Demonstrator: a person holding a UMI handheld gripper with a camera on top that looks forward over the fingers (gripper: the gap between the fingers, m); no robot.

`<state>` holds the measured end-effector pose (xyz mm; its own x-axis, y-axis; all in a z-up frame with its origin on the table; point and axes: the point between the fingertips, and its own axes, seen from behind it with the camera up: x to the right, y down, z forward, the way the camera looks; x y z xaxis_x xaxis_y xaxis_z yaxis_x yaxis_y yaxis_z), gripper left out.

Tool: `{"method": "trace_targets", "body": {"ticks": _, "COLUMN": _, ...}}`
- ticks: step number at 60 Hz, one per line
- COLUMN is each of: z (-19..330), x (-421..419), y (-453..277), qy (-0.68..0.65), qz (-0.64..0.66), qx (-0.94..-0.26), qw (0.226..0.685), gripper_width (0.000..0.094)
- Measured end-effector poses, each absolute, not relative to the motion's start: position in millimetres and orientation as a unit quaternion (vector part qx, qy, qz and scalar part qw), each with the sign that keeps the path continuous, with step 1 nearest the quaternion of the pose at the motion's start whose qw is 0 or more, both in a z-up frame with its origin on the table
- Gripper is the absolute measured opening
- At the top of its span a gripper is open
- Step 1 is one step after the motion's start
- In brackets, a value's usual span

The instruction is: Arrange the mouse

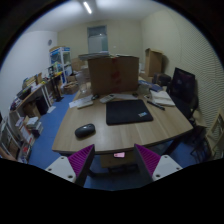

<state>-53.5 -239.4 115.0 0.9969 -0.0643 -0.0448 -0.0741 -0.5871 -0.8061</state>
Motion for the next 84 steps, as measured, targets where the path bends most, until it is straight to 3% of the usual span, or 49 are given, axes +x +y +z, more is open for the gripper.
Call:
{"method": "trace_targets", "body": {"ticks": 13, "z": 81.4, "x": -109.8, "y": -197.6, "qy": -0.025, "qz": 0.086, "qx": -0.890, "qw": 0.447, "gripper_width": 0.0812}}
{"method": "trace_targets", "body": {"ticks": 29, "z": -7.4, "x": -185.3, "y": -129.5, "qy": -0.103, "qz": 0.089, "qx": -0.896, "qw": 0.423, "gripper_width": 0.0804}}
{"method": "trace_targets", "body": {"ticks": 30, "z": -12.4, "x": -187.0, "y": -126.5, "qy": -0.101, "qz": 0.086, "qx": -0.898, "qw": 0.420, "gripper_width": 0.0882}}
{"method": "trace_targets", "body": {"ticks": 32, "z": -11.0, "x": -188.3, "y": -113.5, "qy": -0.100, "qz": 0.075, "qx": -0.891, "qw": 0.437, "gripper_width": 0.0821}}
{"method": "trace_targets", "body": {"ticks": 34, "z": -15.2, "x": -189.5, "y": -105.7, "qy": -0.099, "qz": 0.066, "qx": -0.891, "qw": 0.438, "gripper_width": 0.0820}}
{"method": "trace_targets", "body": {"ticks": 54, "z": -13.0, "x": -211.6, "y": -19.4, "qy": -0.023, "qz": 0.013, "qx": -0.882, "qw": 0.470, "gripper_width": 0.0792}}
{"method": "trace_targets", "body": {"ticks": 59, "z": -13.0, "x": -204.1, "y": -7.6, "qy": 0.001, "qz": -0.009, "qx": -0.878, "qw": 0.478, "gripper_width": 0.0498}}
{"method": "trace_targets", "body": {"ticks": 74, "z": -11.4, "x": -216.1, "y": -14.5, "qy": -0.020, "qz": 0.009, "qx": -0.908, "qw": 0.419, "gripper_width": 0.0346}}
{"method": "trace_targets", "body": {"ticks": 78, "z": 12.1, "x": -225.8, "y": -15.3, "qy": -0.044, "qz": 0.037, "qx": -0.903, "qw": 0.425, "gripper_width": 0.0346}}
{"method": "trace_targets", "body": {"ticks": 84, "z": 92.9, "x": -204.5, "y": 2.3, "qy": -0.066, "qz": 0.034, "qx": -0.871, "qw": 0.486, "gripper_width": 0.0347}}
